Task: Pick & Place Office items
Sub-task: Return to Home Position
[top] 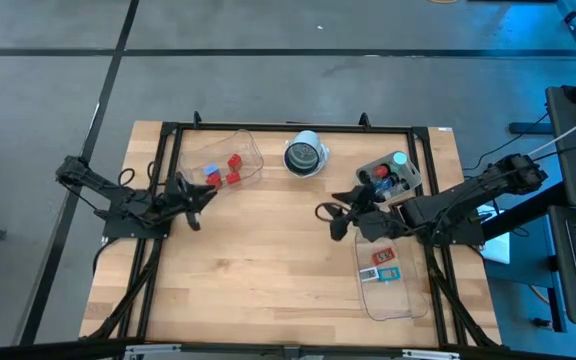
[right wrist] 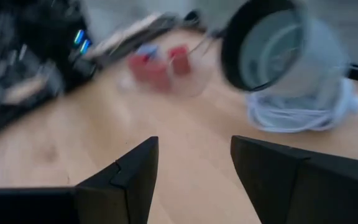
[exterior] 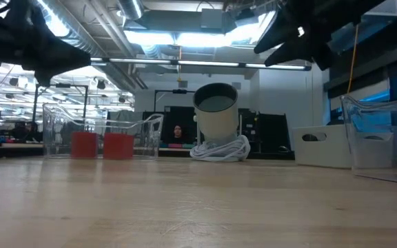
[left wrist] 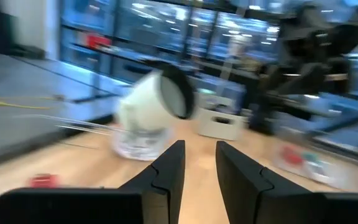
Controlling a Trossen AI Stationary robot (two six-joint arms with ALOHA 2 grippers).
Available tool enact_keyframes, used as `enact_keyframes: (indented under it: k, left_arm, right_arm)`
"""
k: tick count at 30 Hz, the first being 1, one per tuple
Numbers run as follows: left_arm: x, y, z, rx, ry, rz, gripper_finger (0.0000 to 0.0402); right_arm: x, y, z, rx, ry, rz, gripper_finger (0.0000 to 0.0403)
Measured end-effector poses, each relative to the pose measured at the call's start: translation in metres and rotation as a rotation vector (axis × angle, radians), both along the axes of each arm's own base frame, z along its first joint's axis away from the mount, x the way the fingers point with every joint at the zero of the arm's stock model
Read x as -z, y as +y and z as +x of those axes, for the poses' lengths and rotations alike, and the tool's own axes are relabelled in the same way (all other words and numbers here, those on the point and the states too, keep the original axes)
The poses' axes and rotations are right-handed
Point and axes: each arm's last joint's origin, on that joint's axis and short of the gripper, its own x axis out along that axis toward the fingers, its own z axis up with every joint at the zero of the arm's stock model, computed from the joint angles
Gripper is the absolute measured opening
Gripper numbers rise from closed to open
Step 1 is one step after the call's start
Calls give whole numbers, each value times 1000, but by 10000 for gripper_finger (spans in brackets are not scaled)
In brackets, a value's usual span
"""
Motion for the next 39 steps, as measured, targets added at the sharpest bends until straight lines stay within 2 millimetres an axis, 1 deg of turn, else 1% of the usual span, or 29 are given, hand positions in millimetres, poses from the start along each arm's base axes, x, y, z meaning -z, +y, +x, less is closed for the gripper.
enact_keyframes:
  k: [3, 5, 6, 9, 11, 13, 16, 18, 20, 24, 28, 30, 32, 35, 39]
  left_arm:
    - [1, 3, -1, -109, 30, 31, 86]
    - [2, 4, -2, -162, 43, 48, 86]
    - [2, 4, -3, -178, 49, 57, 86]
    - [2, 5, -3, -195, 66, 83, 86]
    - [2, 5, -3, -195, 71, 91, 86]
    - [2, 5, -3, -195, 72, 92, 86]
    - [1, 5, -3, -195, 69, 90, 86]
    - [1, 5, -3, -195, 69, 91, 86]
    - [1, 5, -3, -195, 69, 91, 86]
    - [1, 5, -3, -194, 69, 91, 86]
    - [1, 5, -3, -194, 69, 91, 86]
    - [1, 5, -3, -194, 69, 91, 86]
    - [1, 5, -3, -193, 69, 91, 86]
    - [1, 5, -3, -193, 69, 91, 86]
    - [1, 5, -3, -192, 69, 91, 86]
  right_arm:
    - [1, 1, -1, 132, -73, 5, 206]
    - [0, 2, -2, 162, -83, -32, 206]
    - [0, 3, -2, 147, -74, -38, 206]
    - [-2, 1, -1, 8, -3, -25, 206]
    - [-5, -6, -2, -33, 24, -12, 206]
    - [-8, -17, -6, -18, 50, -3, 206]
    - [-13, -32, -15, -3, 64, 7, 206]
    - [-13, -40, -24, -12, 52, 10, 206]
    - [-10, -48, -35, -11, 16, 15, 206]
    - [0, -58, -55, -48, -132, 19, 206]
    - [15, -66, -73, -98, -290, 12, 206]
    - [24, -70, -81, -107, -344, 4, 206]
    - [31, -73, -87, -119, -380, -3, 206]
    - [41, -79, -94, -115, -392, -20, 206]
    - [43, -89, -101, -86, -402, -49, 206]
